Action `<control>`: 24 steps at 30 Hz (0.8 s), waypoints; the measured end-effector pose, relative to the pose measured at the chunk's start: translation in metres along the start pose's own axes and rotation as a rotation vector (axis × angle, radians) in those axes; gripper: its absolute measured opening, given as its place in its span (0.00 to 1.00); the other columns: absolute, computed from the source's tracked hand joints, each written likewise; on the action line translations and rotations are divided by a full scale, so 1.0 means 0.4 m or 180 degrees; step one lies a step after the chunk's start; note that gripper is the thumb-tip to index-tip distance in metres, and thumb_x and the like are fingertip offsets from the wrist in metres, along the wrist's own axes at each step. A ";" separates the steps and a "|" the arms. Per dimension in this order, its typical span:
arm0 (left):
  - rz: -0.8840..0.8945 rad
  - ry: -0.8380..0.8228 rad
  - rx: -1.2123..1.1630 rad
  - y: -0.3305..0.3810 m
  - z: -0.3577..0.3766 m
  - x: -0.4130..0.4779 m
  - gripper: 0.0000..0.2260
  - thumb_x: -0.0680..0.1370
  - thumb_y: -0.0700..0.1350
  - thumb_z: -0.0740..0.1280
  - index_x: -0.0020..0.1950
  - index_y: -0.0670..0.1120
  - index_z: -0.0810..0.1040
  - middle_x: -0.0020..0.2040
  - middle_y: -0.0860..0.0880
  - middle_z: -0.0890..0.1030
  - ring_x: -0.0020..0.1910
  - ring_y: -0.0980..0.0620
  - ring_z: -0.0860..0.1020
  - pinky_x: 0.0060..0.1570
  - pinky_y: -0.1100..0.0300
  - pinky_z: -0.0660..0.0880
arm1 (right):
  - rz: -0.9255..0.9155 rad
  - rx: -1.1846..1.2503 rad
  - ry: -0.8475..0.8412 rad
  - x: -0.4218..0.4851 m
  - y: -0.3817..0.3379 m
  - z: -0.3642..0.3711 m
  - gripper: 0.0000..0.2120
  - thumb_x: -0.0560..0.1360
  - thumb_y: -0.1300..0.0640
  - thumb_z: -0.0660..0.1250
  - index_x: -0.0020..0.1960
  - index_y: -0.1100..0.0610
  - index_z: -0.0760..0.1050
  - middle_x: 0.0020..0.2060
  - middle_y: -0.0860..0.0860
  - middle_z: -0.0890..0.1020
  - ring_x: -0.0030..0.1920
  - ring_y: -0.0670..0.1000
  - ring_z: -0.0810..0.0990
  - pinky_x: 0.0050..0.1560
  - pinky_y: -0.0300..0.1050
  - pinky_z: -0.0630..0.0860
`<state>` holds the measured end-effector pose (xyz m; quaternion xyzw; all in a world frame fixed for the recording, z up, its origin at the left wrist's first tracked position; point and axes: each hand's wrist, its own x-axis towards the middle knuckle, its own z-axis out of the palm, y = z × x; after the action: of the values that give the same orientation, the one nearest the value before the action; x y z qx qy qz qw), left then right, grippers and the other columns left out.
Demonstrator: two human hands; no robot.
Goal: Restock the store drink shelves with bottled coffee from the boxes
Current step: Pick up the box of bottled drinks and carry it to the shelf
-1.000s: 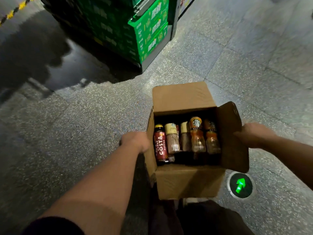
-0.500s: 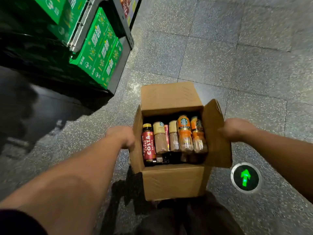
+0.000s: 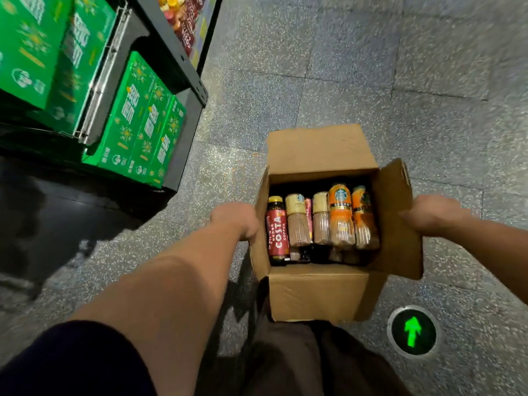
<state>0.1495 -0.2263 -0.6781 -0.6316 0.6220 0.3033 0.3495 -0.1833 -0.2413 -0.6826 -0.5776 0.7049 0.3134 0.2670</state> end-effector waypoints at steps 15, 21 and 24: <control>0.0129 0.0086 0.0333 0.001 -0.492 0.320 0.10 0.76 0.53 0.66 0.51 0.47 0.79 0.54 0.47 0.80 0.54 0.45 0.78 0.55 0.52 0.75 | 0.0188 0.0208 0.0054 0.280 -0.050 -0.407 0.13 0.77 0.48 0.60 0.50 0.56 0.76 0.55 0.60 0.80 0.54 0.60 0.78 0.49 0.46 0.72; -0.0147 0.0121 0.0261 0.038 -0.645 0.408 0.13 0.75 0.54 0.68 0.54 0.48 0.80 0.54 0.48 0.80 0.56 0.45 0.78 0.53 0.54 0.75 | -0.0002 0.0249 0.0016 0.444 -0.056 -0.524 0.17 0.79 0.50 0.57 0.58 0.60 0.76 0.59 0.59 0.79 0.58 0.60 0.77 0.53 0.46 0.74; -0.0298 0.0024 0.0244 0.054 -0.703 0.426 0.14 0.76 0.54 0.66 0.56 0.47 0.80 0.54 0.47 0.80 0.55 0.45 0.78 0.50 0.56 0.73 | -0.0126 0.0121 0.0025 0.504 -0.046 -0.573 0.17 0.79 0.51 0.56 0.59 0.59 0.76 0.60 0.60 0.78 0.59 0.60 0.77 0.56 0.50 0.75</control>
<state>0.1206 -0.5540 -0.6580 -0.6473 0.6043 0.2602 0.3850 -0.2067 -0.5460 -0.6826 -0.5875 0.7001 0.2924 0.2813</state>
